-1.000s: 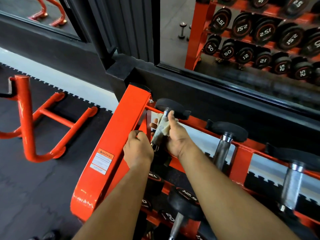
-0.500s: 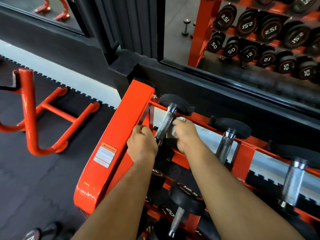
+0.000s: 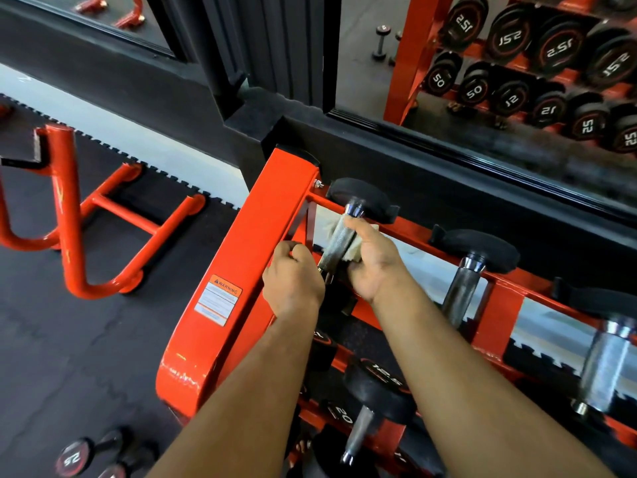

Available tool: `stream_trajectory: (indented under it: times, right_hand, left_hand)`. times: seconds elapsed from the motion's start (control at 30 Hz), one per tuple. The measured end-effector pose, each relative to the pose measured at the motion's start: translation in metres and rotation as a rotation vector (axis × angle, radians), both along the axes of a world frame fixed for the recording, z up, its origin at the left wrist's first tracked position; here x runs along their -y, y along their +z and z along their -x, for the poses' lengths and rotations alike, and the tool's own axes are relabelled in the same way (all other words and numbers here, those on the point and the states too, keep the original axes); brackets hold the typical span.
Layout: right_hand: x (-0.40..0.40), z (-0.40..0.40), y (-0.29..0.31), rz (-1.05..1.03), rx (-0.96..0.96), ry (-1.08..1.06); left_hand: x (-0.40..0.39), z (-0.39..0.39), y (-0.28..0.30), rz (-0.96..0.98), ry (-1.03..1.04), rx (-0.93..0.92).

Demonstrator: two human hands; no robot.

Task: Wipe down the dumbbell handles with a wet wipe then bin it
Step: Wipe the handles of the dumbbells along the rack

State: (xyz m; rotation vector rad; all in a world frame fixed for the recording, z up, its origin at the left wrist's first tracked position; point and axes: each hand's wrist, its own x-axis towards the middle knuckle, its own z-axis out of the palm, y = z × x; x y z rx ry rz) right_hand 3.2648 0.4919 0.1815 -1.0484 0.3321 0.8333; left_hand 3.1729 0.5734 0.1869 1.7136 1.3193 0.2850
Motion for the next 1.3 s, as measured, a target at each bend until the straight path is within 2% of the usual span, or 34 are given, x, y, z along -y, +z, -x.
stream_trajectory:
  times: [0.07,0.2,0.3,0.47,0.67,0.93,1.0,1.13,1.3]
  right_hand:
    - [-0.009,-0.002,0.008,0.054,-0.024,0.030]
    - [-0.020,-0.007,0.007,0.006,-0.093,0.019]
    - [-0.007,-0.002,-0.001,-0.019,-0.084,0.042]
    - [-0.012,0.003,0.003,0.108,-0.072,0.089]
    - [-0.004,0.011,0.003,0.063,-0.075,0.114]
    - [-0.011,0.016,0.026,0.332,-0.046,0.300]
    - [-0.013,0.027,0.022,0.379,0.045,0.283]
    - [0.012,0.068,0.017,0.523,0.382,0.328]
    - [0.042,0.060,0.045,0.752,0.709,0.647]
  left_hand:
    - [0.000,-0.001,0.000,0.001,-0.001,0.004]
    - [0.000,0.000,-0.002,0.002,-0.001,0.016]
    - [-0.001,0.000,-0.004,0.010,0.003,0.023]
    - [0.000,-0.002,-0.004,0.003,0.010,0.030]
    - [-0.001,-0.001,-0.006,0.006,0.012,0.026]
    - [-0.002,-0.001,-0.006,-0.003,0.016,0.023]
    - [-0.003,-0.001,-0.005,-0.004,0.012,0.012]
    - [-0.003,0.000,-0.005,0.005,0.022,0.016]
    - [-0.003,0.000,-0.003,0.010,0.014,0.024]
